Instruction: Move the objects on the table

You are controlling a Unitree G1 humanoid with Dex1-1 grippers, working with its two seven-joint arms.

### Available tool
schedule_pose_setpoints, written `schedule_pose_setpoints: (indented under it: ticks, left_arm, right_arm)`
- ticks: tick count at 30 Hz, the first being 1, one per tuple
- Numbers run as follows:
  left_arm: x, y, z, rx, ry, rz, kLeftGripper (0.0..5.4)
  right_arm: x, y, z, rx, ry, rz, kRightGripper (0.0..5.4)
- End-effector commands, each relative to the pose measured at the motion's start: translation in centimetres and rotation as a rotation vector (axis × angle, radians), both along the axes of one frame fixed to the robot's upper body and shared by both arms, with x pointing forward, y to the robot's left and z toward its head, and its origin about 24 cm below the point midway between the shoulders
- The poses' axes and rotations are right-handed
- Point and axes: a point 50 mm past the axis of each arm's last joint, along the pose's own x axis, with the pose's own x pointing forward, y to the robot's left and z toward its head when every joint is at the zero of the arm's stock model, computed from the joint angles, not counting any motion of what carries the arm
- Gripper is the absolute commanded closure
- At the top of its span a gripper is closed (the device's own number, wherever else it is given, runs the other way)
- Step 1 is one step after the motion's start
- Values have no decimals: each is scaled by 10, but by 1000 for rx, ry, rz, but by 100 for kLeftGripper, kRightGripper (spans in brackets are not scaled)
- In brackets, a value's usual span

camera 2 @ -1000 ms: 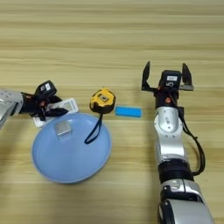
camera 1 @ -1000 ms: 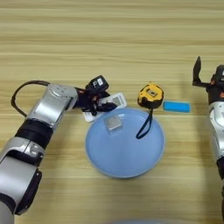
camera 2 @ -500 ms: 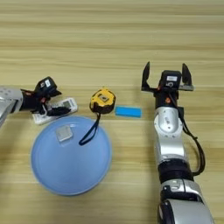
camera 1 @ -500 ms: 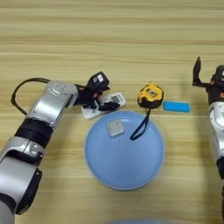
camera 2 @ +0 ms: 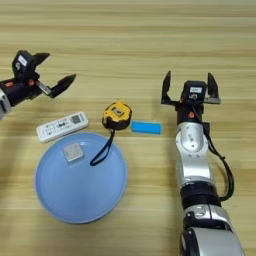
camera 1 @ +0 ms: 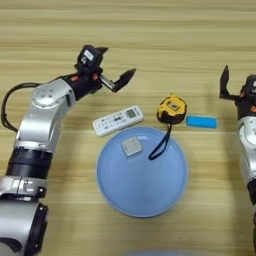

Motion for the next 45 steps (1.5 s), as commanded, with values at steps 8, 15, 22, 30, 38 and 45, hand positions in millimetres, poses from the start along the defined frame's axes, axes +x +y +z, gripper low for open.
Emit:
schedule_pose_setpoints:
  ticks: [8,15,22,30,38,45]
  left_arm:
    - [-40,28,-30,-206,-199,350,3]
    - [-49,35,-43,-198,-285,475,3]
    - [-45,36,-56,-188,-272,512,3]
    - [-40,33,-56,-221,-253,530,3]
    - [-38,26,-56,-227,-245,525,3]
    - [-36,23,-57,-227,-239,521,3]
  right_arm:
    - [1,-5,3,-8,-7,-1,0]
    - [0,-11,3,-22,-7,1,0]
    - [-2,-14,3,-46,-3,69,0]
    - [-9,11,18,-53,-41,339,0]
    - [-33,64,34,-112,25,809,0]
    - [-44,88,31,-202,165,1049,0]
